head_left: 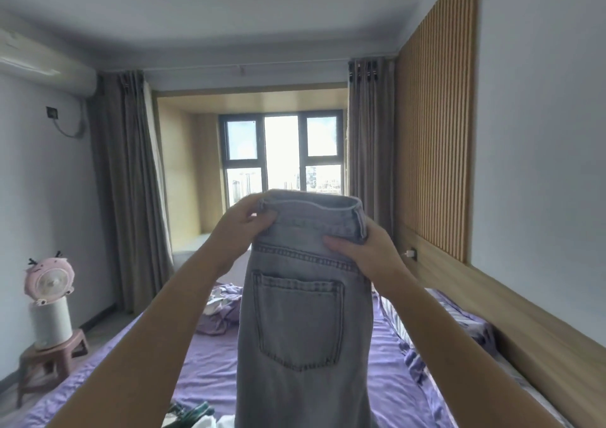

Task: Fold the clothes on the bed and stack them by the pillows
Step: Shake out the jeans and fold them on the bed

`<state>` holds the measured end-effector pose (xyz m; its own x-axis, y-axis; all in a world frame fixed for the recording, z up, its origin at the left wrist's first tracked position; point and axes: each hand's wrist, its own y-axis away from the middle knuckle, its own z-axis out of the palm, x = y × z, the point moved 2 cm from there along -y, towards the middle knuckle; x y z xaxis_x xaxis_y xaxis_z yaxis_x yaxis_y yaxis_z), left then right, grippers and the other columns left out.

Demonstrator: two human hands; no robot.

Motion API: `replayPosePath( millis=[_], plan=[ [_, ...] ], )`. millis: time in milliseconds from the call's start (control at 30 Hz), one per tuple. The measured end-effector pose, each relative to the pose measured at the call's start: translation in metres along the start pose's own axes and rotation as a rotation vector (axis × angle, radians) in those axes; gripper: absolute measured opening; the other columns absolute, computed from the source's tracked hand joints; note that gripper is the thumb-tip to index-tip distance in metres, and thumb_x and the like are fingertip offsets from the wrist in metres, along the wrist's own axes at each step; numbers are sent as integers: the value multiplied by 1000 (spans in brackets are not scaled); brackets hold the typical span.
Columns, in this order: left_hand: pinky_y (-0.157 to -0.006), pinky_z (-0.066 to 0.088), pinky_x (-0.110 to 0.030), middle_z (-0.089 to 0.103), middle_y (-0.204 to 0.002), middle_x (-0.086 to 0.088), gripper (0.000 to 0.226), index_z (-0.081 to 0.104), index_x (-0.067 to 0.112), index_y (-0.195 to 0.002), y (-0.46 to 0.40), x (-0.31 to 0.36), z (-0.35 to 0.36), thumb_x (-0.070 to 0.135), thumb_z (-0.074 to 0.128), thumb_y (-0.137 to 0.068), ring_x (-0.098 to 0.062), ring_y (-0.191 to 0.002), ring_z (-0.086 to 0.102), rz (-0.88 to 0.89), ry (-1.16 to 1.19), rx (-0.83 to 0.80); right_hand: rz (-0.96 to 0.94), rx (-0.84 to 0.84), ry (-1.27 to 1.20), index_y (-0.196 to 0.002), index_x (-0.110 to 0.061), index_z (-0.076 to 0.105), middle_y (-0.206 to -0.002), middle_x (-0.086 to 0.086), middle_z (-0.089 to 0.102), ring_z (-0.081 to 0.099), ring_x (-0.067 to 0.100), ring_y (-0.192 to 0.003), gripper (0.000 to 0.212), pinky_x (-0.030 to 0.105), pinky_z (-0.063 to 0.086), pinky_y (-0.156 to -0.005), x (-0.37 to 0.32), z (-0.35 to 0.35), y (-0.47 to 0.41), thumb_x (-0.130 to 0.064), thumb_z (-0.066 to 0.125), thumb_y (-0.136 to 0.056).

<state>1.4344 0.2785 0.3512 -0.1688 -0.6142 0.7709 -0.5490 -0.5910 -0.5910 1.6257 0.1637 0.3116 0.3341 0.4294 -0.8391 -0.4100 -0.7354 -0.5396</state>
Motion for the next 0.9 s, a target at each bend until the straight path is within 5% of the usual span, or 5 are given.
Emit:
replayPosePath(
  millis=[200,333,433,533,900],
  plan=[
    [-108,27,-34,43,-138,1,90,27,21,-145,2,14,16,64,63,-75,-15,-125,40,335,-762,264,-5,24,35,-92,-18,69,-90,3,73,68,25,-87,33,50,54,-82,1,23,-7,-34,81,-67],
    [-118,4,-45,52,-136,4,89,29,25,-146,9,6,46,82,23,-78,-13,-132,40,514,-1169,8,-4,-33,70,-93,-13,69,-88,10,72,67,30,-88,26,53,52,-81,26,32,11,-22,79,-71],
    [-87,37,-22,65,-95,13,80,55,32,-119,12,-11,60,86,22,-71,-10,-94,60,385,-1099,-123,2,-69,99,-102,-11,60,-93,9,68,65,25,-90,38,47,54,-80,45,33,26,-18,79,-71],
    [-53,25,-20,47,-58,11,61,43,28,-67,18,-29,70,86,23,-68,-8,-53,44,398,-1045,-44,61,-125,-3,-106,-18,57,-98,2,66,65,14,-91,49,32,56,-76,65,30,47,-30,82,-65],
    [-58,31,-29,46,-62,7,67,46,17,-70,50,-64,62,80,25,-70,-18,-62,49,197,-1114,18,197,-147,138,-89,-40,63,-87,-26,68,61,-9,-81,27,9,45,-67,141,25,117,-21,76,-77]
  ],
)
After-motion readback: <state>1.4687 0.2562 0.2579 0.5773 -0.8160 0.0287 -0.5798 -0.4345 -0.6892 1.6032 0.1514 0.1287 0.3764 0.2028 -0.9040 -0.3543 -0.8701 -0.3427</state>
